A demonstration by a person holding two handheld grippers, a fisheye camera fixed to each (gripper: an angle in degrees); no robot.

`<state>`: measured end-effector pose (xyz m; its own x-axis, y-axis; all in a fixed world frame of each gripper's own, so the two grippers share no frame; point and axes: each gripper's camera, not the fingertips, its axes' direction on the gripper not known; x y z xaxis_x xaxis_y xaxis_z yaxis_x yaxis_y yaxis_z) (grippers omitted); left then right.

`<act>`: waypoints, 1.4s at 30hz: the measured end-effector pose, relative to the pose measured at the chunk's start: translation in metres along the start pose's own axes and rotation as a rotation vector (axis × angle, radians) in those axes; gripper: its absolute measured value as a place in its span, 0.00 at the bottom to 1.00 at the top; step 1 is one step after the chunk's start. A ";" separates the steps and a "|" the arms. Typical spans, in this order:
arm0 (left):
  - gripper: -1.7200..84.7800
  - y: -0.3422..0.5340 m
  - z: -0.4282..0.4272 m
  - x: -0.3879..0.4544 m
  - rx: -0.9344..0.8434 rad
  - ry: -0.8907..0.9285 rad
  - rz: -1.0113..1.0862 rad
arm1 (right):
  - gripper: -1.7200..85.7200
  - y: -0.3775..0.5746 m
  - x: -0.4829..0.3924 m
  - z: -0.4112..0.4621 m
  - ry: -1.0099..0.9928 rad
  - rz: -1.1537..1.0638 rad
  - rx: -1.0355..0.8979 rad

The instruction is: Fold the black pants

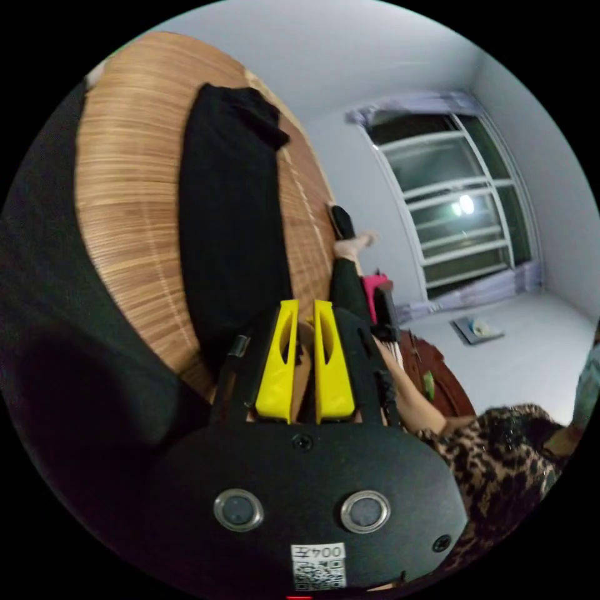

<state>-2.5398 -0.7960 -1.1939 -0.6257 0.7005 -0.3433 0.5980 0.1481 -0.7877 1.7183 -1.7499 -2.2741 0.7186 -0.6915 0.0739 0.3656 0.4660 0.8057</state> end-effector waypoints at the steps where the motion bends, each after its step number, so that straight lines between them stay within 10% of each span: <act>1: 0.06 -0.002 0.002 -0.001 -0.002 -0.061 -0.004 | 0.10 0.004 0.002 0.002 0.004 -0.006 0.015; 42: 0.03 0.022 -0.015 -0.024 0.009 -0.145 0.024 | 0.06 0.063 0.021 0.087 0.062 -0.159 -0.014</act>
<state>-2.5040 -0.7991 -1.1947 -0.6774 0.5956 -0.4316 0.6093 0.1257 -0.7829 1.7044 -1.7830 -2.1703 0.6859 -0.7221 -0.0904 0.4855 0.3614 0.7960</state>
